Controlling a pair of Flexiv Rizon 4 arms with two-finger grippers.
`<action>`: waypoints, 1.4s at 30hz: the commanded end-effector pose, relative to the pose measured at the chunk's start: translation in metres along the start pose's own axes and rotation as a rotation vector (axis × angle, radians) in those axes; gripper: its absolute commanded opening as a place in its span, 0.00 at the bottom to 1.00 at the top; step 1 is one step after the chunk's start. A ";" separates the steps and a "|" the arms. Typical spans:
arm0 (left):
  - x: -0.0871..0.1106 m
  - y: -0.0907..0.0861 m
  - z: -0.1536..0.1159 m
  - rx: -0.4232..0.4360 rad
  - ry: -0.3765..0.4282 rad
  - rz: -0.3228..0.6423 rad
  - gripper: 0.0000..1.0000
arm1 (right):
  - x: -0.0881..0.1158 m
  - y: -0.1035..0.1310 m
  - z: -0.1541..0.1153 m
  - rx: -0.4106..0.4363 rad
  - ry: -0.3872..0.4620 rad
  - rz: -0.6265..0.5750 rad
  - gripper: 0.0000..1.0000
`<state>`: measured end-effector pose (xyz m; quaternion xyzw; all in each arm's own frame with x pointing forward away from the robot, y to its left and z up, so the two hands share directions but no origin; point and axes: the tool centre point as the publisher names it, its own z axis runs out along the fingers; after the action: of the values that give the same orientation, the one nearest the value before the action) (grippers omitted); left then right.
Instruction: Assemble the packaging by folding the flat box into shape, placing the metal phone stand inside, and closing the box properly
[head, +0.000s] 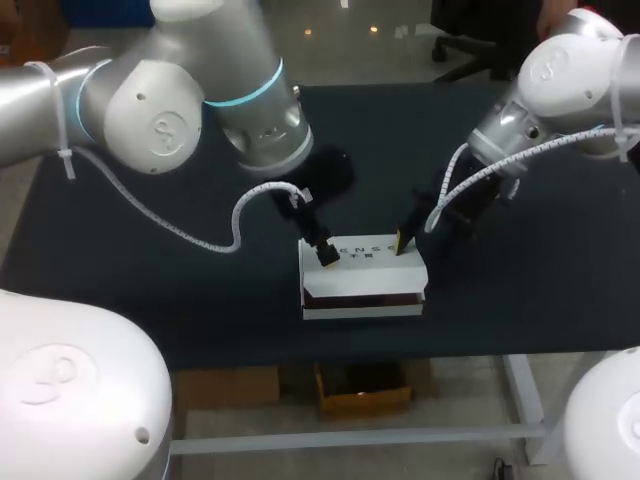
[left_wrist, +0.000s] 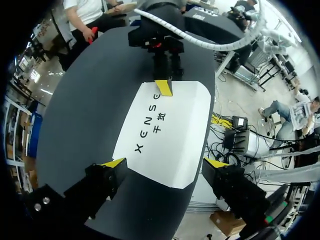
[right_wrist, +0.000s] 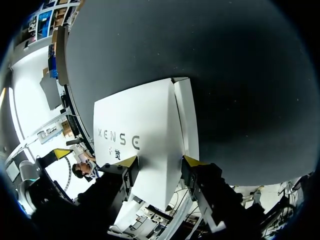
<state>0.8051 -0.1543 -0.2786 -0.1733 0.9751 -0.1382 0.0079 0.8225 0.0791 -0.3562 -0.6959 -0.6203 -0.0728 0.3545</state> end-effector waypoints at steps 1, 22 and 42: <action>0.001 -0.006 0.006 -0.043 -0.055 0.026 1.00 | 0.000 0.003 0.001 0.008 0.001 -0.002 0.53; -0.001 0.002 0.009 -0.059 -0.072 0.061 1.00 | 0.003 0.005 0.003 0.011 -0.003 0.002 0.49; 0.013 0.003 0.033 -0.095 -0.191 0.133 1.00 | 0.003 0.007 0.003 0.012 -0.002 0.004 0.51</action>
<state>0.7955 -0.1624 -0.3096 -0.1192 0.9851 -0.0778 0.0962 0.8265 0.0825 -0.3595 -0.6966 -0.6192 -0.0703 0.3556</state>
